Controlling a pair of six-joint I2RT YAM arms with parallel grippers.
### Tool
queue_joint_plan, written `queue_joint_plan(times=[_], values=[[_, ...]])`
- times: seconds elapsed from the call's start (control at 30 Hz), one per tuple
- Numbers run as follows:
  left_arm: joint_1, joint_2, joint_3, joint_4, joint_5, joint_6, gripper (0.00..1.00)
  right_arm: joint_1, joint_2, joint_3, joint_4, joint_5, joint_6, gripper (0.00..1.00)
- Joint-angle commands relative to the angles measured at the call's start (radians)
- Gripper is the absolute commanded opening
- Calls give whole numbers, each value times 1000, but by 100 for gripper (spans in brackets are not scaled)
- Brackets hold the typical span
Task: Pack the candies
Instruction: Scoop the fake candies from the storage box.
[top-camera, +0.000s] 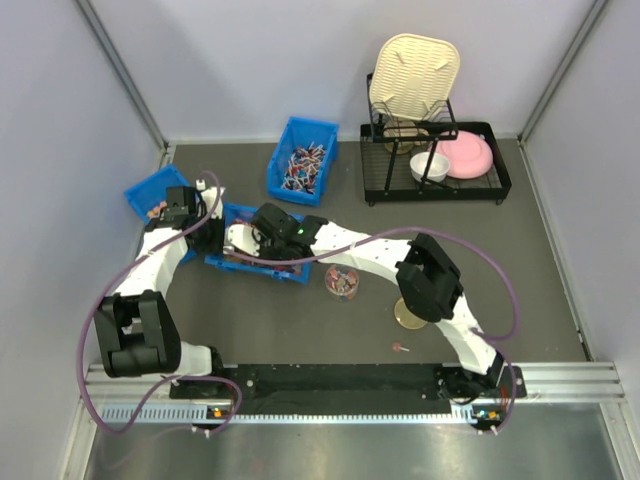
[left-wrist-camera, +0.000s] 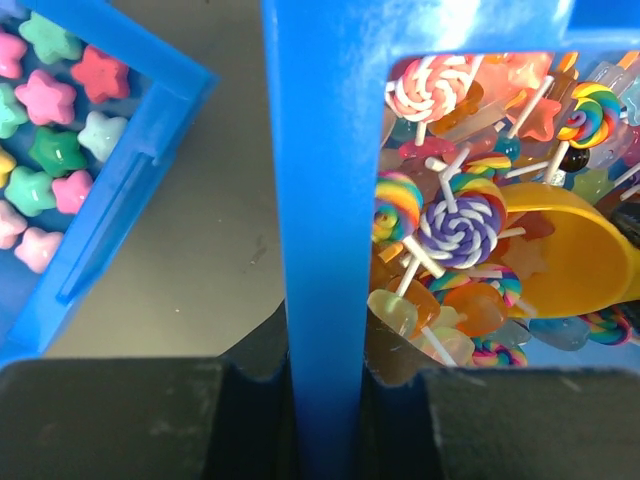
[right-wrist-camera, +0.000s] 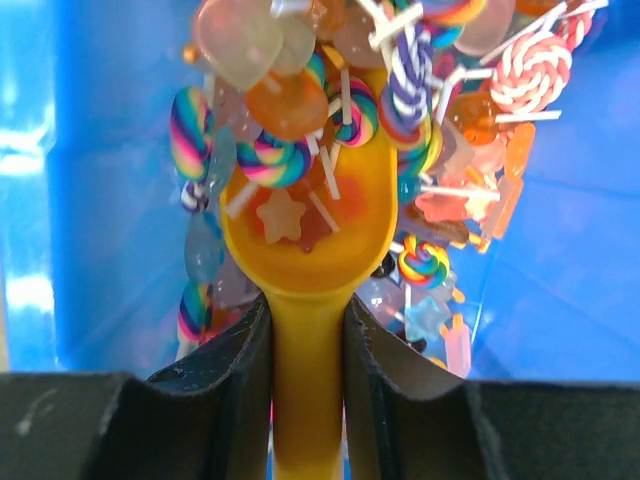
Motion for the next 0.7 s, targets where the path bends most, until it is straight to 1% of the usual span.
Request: queue_joint_plan(times=[0.0, 0.13, 0.37, 0.47, 0.67], values=[[2, -75, 54, 124, 215, -92, 0, 2, -30, -23, 95, -56, 99, 0], [2, -75, 53, 127, 218, -92, 0, -61, -158, -109, 148, -122, 151, 0], [5, -75, 51, 129, 215, -92, 0, -131, -336, -332, 275, -176, 168, 0], [5, -78, 51, 129, 214, -92, 0, -142, -384, -397, 321, -181, 163, 0], [8, -73, 51, 127, 218, -92, 0, -168, -435, -460, 385, -207, 191, 0]])
